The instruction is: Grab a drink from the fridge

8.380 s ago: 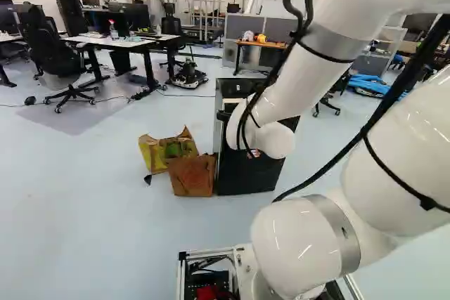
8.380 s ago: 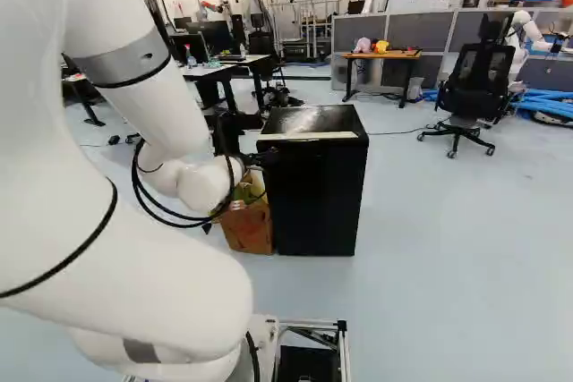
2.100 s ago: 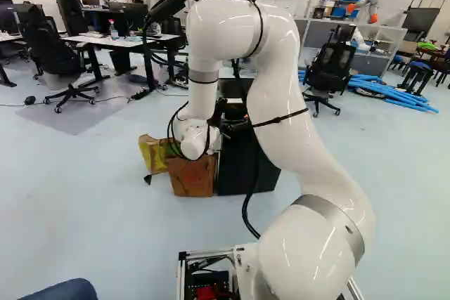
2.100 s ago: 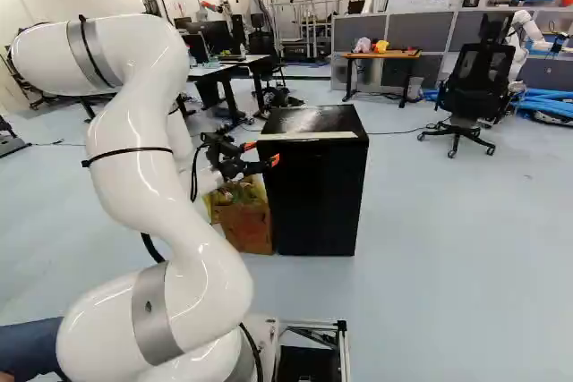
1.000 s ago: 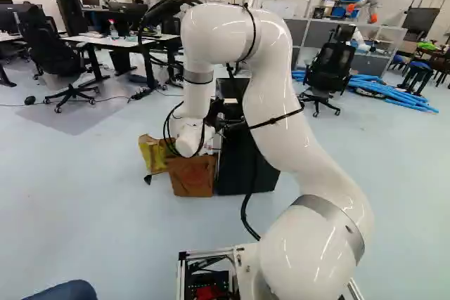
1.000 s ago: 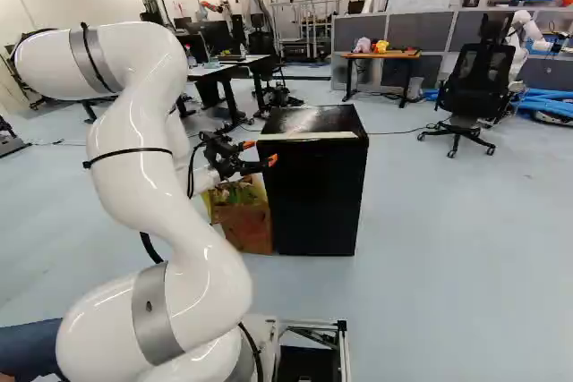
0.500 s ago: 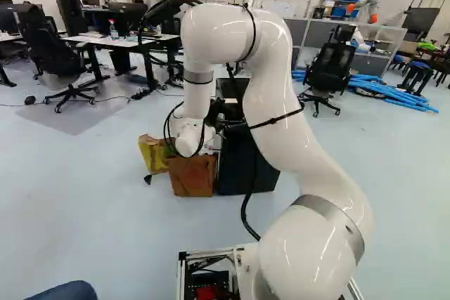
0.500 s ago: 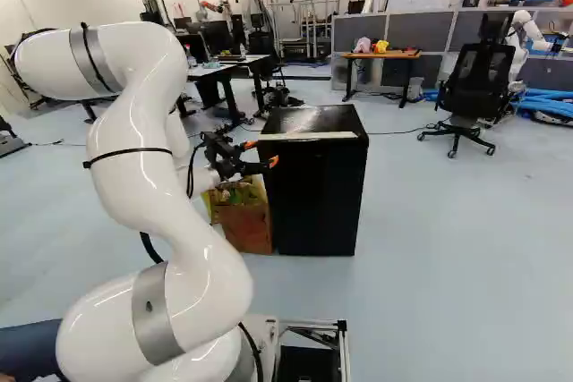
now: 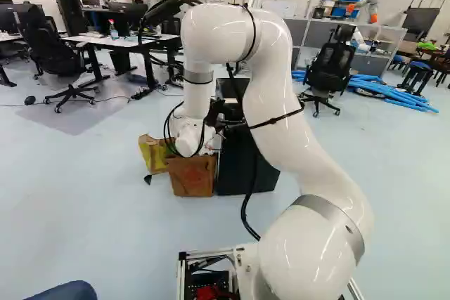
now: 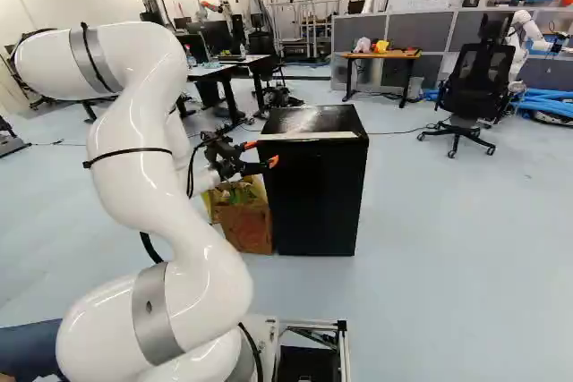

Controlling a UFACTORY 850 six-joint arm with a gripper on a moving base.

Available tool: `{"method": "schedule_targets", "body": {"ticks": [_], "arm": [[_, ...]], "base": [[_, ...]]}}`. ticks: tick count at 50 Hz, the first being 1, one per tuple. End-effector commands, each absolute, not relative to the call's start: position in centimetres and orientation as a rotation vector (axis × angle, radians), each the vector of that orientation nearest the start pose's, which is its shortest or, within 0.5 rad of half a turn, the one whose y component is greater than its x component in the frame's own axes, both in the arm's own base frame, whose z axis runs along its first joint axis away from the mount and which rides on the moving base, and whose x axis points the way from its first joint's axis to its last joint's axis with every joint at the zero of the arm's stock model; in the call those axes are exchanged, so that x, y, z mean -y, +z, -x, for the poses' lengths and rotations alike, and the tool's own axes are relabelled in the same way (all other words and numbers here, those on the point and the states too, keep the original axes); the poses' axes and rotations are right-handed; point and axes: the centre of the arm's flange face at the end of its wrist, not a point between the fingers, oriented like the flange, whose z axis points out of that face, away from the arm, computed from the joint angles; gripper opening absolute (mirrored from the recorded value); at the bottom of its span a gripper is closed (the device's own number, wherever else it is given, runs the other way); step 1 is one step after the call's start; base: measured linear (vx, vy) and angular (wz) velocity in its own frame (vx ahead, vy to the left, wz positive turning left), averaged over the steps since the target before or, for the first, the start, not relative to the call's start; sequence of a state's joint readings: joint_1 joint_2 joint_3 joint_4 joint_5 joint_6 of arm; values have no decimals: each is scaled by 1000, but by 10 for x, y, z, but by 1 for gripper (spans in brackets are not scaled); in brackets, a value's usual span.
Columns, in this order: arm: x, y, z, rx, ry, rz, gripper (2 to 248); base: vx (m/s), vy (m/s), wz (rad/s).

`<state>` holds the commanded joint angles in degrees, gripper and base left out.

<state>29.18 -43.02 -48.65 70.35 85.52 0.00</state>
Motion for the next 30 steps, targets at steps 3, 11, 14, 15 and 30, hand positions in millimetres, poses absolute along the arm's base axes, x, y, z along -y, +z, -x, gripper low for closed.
{"method": "schedule_targets", "body": {"ticks": [3, 11, 14, 15, 30], "arm": [[-164, 236, -467, -1034, -2401, 2426, 247], [-164, 236, -467, -1034, -2402, 2426, 247], [-164, 236, -467, -1036, -2403, 2425, 247], [-164, 236, -467, -1037, -2404, 2425, 247], [-163, 237, -466, -1061, -2427, 2413, 247]], "base": [[0, 0, 0], [0, 0, 0], [0, 0, 0], [0, 0, 0], [0, 0, 0]]}}
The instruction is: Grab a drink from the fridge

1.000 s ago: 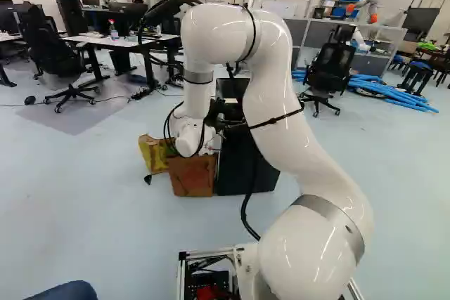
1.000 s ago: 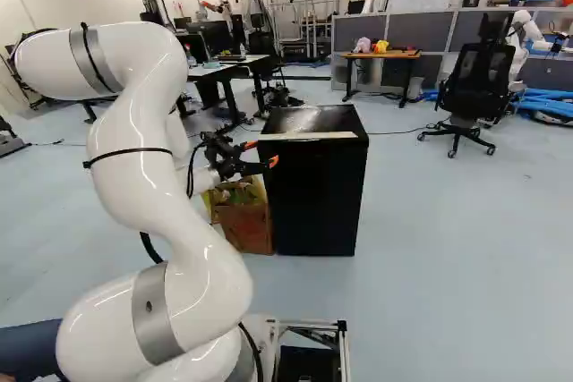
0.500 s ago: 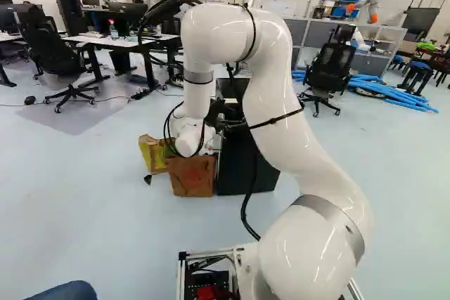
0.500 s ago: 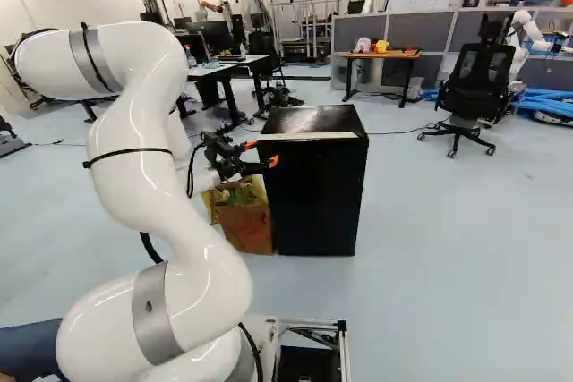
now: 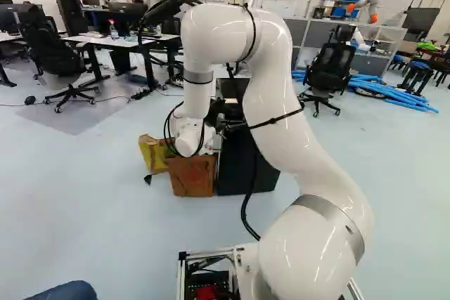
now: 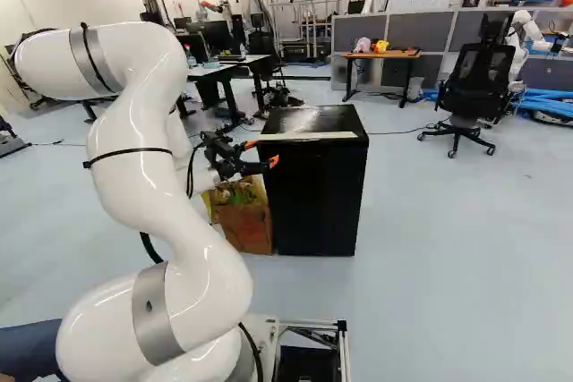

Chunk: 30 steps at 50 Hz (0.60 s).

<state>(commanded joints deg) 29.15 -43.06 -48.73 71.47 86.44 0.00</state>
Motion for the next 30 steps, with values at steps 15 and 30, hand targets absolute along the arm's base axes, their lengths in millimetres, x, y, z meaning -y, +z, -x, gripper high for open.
{"method": "schedule_targets", "body": {"ticks": [15, 30], "arm": [[-162, 238, -469, -1095, -2456, 2394, 247], [-160, 238, -468, -1128, -2458, 2397, 247]], "base": [[0, 0, 0], [0, 0, 0]]}}
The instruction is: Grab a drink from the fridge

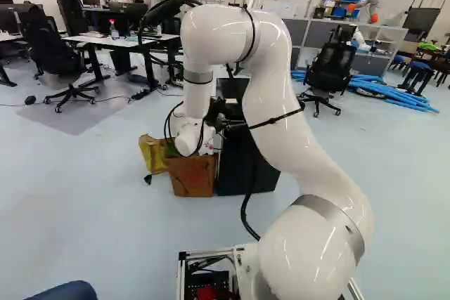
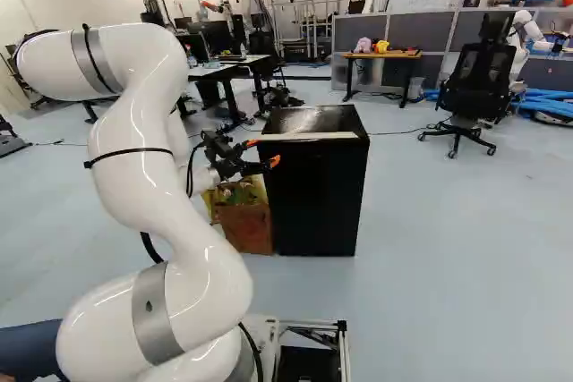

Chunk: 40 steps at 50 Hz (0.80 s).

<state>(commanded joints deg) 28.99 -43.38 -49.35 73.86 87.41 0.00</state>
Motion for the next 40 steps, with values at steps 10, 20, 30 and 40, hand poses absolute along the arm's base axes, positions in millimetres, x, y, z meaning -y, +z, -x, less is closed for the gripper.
{"method": "schedule_targets", "body": {"ticks": [10, 20, 30, 40], "arm": [[-159, 238, -466, -1165, -2459, 2400, 247], [-157, 237, -464, -1207, -2461, 2403, 247], [-157, 237, -460, -1237, -2460, 2411, 247], [-159, 237, -450, -1252, -2457, 2427, 247]], "base": [[0, 0, 0], [-3, -4, -15], [0, 0, 0], [0, 0, 0]]}}
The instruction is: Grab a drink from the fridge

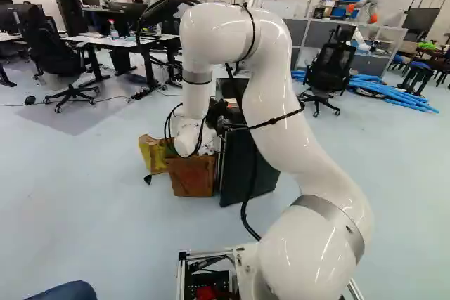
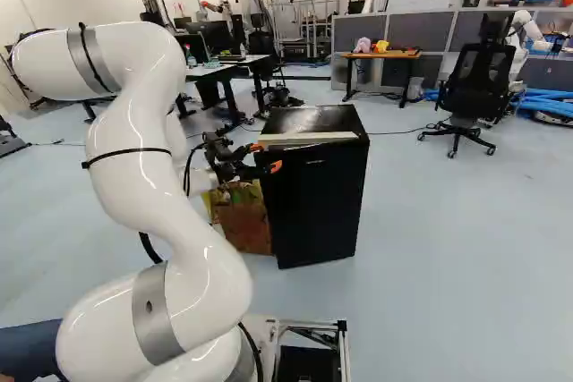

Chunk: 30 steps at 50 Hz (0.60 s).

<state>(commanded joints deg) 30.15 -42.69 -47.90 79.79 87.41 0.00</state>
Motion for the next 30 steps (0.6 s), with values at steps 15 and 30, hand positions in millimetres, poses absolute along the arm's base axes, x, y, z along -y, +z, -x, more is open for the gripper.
{"method": "schedule_targets", "body": {"ticks": [15, 30], "arm": [[-161, 238, -432, 890, 1716, -1718, 247], [-162, 238, -413, 888, 1684, -1710, 247]], "base": [[0, 0, 0], [0, 0, 0]]}}
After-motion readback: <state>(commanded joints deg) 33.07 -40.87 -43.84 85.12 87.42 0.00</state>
